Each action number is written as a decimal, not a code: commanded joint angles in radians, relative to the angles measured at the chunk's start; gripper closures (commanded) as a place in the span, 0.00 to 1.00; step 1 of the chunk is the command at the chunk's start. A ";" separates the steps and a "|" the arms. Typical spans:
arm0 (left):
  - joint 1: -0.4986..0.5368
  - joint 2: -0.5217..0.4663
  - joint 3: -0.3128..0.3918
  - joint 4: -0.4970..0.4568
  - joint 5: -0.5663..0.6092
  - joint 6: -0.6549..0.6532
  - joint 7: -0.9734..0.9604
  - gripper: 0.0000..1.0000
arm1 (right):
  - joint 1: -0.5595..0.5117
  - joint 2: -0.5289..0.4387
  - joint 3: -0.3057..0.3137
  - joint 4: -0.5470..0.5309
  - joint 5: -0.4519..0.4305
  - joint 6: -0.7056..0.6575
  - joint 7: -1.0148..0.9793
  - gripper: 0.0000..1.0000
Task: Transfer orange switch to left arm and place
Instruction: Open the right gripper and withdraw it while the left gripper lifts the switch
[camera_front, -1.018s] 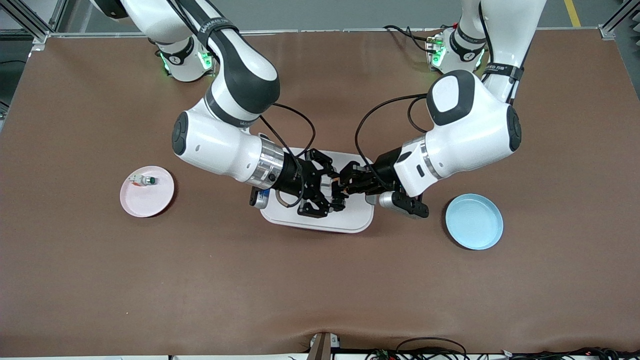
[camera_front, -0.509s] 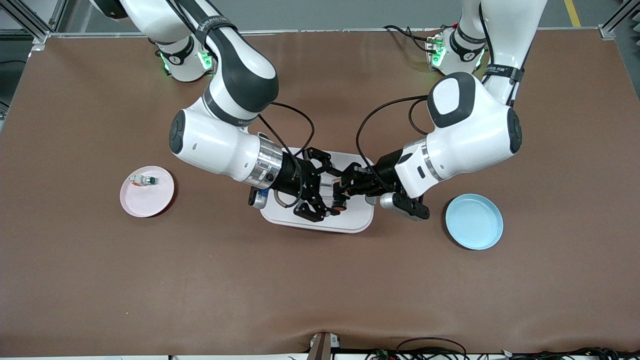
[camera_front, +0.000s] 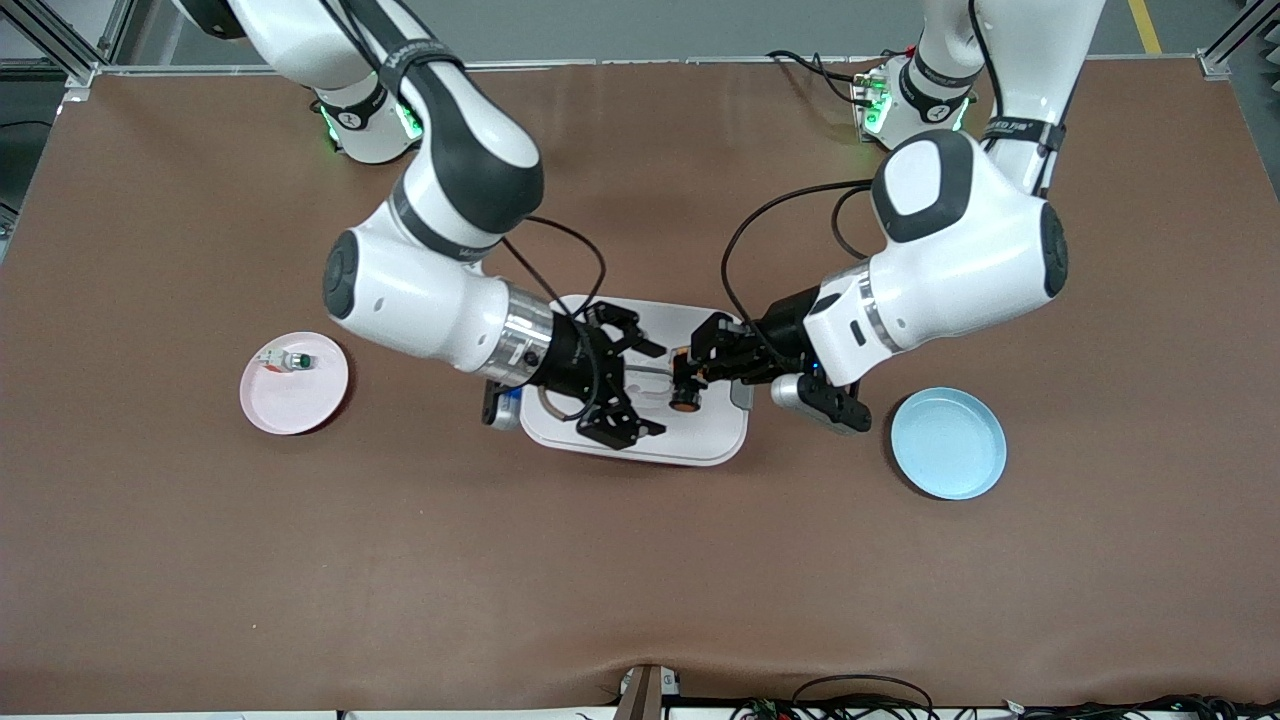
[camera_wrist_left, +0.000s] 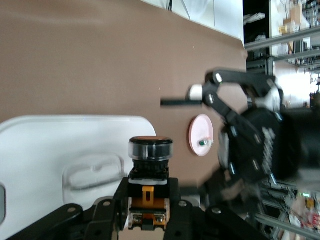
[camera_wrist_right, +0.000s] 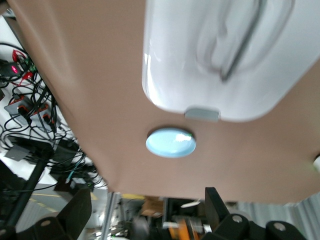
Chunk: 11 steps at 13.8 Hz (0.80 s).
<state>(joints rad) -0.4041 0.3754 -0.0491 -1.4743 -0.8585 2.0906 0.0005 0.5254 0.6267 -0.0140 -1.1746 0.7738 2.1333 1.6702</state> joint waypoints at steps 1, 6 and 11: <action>0.048 -0.078 0.003 -0.047 0.009 -0.116 0.012 1.00 | -0.092 -0.001 0.013 0.021 -0.063 -0.146 -0.198 0.00; 0.131 -0.222 0.003 -0.096 0.151 -0.337 0.001 1.00 | -0.197 -0.024 0.011 0.021 -0.290 -0.433 -0.700 0.00; 0.218 -0.355 0.005 -0.093 0.337 -0.556 -0.037 1.00 | -0.336 -0.074 0.009 0.021 -0.402 -0.642 -1.039 0.00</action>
<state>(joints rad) -0.2138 0.0803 -0.0440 -1.5321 -0.5745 1.5870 -0.0264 0.2554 0.5886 -0.0225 -1.1502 0.4131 1.5593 0.7485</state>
